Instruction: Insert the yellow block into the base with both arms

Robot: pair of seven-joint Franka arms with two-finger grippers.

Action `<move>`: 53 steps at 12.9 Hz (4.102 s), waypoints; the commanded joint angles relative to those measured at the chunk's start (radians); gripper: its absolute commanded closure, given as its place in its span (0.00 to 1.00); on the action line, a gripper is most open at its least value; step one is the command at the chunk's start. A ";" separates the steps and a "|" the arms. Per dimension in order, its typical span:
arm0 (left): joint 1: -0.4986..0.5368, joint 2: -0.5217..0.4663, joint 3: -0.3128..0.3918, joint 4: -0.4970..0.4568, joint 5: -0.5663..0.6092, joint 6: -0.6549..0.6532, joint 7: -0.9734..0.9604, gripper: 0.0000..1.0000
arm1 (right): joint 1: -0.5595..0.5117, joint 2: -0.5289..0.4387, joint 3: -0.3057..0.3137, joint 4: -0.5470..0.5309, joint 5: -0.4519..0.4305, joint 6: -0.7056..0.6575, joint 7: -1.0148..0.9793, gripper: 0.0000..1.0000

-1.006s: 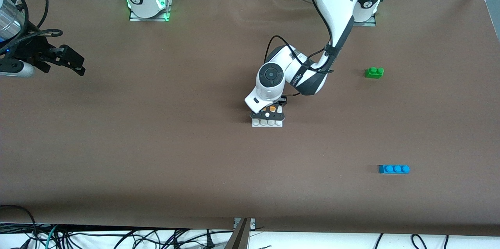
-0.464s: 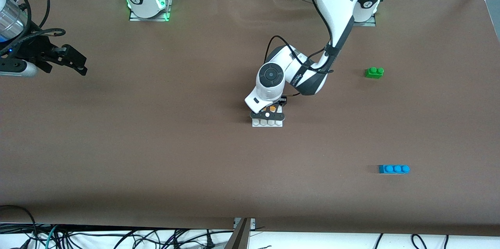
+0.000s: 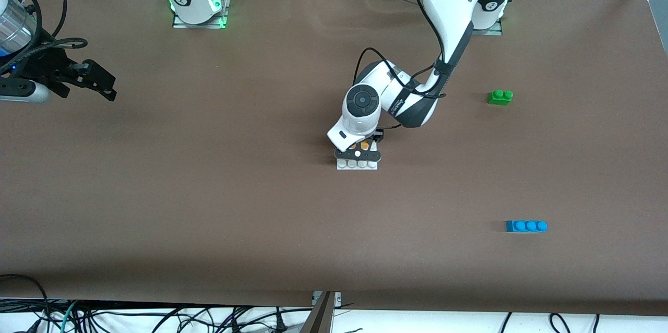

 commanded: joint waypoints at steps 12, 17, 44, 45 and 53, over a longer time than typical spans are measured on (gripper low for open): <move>-0.006 0.021 0.013 0.009 -0.019 0.002 -0.032 0.00 | 0.001 0.001 -0.002 0.015 0.008 -0.004 -0.011 0.01; 0.009 -0.028 0.014 0.015 -0.053 -0.029 -0.018 0.00 | 0.001 0.001 -0.002 0.015 0.008 -0.004 -0.011 0.01; 0.579 -0.684 0.094 -0.034 -0.055 -0.584 0.645 0.00 | 0.001 0.001 -0.004 0.015 0.010 -0.005 -0.011 0.01; 0.579 -0.684 0.094 -0.029 -0.019 -0.589 0.707 0.00 | 0.001 0.001 -0.004 0.015 0.010 -0.005 -0.011 0.01; 0.577 -0.671 0.088 -0.015 -0.018 -0.622 0.629 0.00 | 0.001 0.000 -0.002 0.015 0.011 -0.002 -0.010 0.01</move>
